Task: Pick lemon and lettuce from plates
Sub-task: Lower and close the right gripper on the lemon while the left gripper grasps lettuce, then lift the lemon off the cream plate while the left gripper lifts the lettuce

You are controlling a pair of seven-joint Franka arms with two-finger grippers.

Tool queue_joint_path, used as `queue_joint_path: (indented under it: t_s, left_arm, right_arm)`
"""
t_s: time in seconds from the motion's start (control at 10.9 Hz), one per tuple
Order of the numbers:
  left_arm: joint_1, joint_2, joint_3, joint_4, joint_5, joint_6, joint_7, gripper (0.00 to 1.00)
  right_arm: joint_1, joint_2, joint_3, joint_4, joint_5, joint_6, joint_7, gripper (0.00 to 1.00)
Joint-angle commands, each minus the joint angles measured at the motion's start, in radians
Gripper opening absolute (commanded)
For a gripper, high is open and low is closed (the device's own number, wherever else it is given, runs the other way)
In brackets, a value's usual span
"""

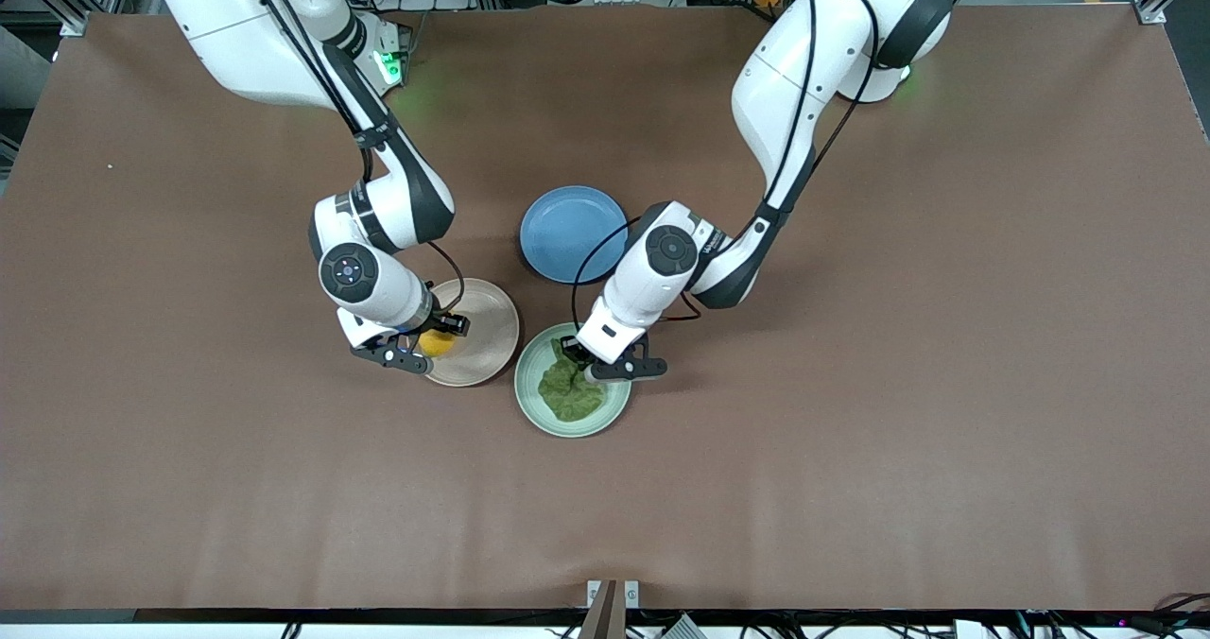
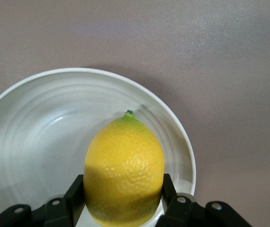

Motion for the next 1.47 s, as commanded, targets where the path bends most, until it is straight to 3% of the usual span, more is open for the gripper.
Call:
queue_joint_path:
  t_s: [0.0, 0.18, 0.46, 1.01, 1.38]
  left_arm:
    - [0.005, -0.043, 0.008, 0.002, -0.014, -0.113, -0.012, 0.00]
    - [0.026, -0.076, 0.017, 0.003, -0.014, -0.224, -0.014, 0.00]
    - [0.049, -0.111, 0.022, 0.005, -0.014, -0.333, -0.008, 0.00]
    - [0.161, -0.198, 0.025, 0.005, -0.001, -0.612, 0.095, 0.00]
    - [0.230, -0.281, 0.028, 0.002, 0.052, -0.765, 0.185, 0.00]
  right_arm:
    - [-0.002, 0.008, -0.004, 0.046, 0.012, -0.013, 0.018, 0.06]
    - [-0.017, -0.006, -0.004, 0.064, 0.015, -0.044, 0.010, 0.05]
    - [-0.047, -0.009, -0.004, 0.142, 0.024, -0.192, -0.016, 0.05]
    - [-0.143, -0.073, -0.005, 0.127, 0.026, -0.300, -0.269, 0.01]
    - [-0.215, -0.130, -0.007, 0.032, 0.024, -0.299, -0.483, 0.00]
